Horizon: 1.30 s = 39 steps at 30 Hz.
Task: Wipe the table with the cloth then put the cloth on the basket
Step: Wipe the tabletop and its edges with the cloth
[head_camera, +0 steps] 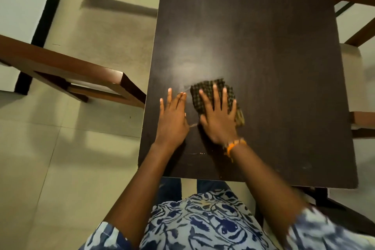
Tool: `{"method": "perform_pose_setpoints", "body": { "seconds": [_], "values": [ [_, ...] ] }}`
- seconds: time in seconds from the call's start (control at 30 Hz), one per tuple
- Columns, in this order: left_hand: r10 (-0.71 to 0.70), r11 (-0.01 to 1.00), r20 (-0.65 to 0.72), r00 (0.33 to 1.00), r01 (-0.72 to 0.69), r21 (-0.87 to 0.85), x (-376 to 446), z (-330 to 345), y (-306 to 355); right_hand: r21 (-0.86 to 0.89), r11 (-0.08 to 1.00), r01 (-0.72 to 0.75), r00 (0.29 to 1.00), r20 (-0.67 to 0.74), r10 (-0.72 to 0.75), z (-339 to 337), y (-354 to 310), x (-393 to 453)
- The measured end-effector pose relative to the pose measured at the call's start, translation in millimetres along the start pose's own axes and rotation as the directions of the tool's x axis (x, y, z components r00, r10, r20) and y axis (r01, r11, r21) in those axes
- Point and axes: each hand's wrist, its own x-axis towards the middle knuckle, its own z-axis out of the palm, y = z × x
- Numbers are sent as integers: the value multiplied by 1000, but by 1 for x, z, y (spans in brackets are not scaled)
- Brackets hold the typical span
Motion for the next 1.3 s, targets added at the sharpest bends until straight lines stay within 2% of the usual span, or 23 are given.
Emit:
{"method": "perform_pose_setpoints", "body": {
  "seconds": [0.13,0.23,0.4,0.6,0.77,0.83,1.0,1.1,1.23,1.3],
  "values": [
    [-1,1000,-3,1000,1,12,2,-5,-13,-83,992,96,995,14,-95,45,-10,-103],
    [-17,1000,-11,1000,17,0,2,-10,-23,-106,987,124,992,27,-121,51,-11,-112],
    [-56,998,-27,998,55,-18,0,-16,-41,-49,996,76,997,17,-76,26,-23,-29],
    [-113,991,-64,992,108,-73,-16,-13,-54,-76,997,12,999,-32,-14,-9,-38,83],
    [-224,944,-59,973,202,-260,-25,-13,-63,-10,997,-80,996,46,80,-26,-54,125],
    [-251,924,-29,967,231,-305,-26,-15,-65,-31,997,-64,996,56,66,-23,-58,107],
    [-184,937,-44,982,161,-310,-20,-18,-76,-79,986,145,988,70,-140,24,-64,-24],
    [-186,937,-41,982,164,-307,-17,-18,-82,-173,953,250,967,91,-237,54,-65,-92],
    [-193,944,-45,980,173,-279,-13,-19,-87,-176,927,331,943,103,-317,51,-63,-82],
    [-169,945,-51,984,147,-293,-11,-20,-90,-107,949,298,952,111,-286,41,-70,-46]
  ]
}}
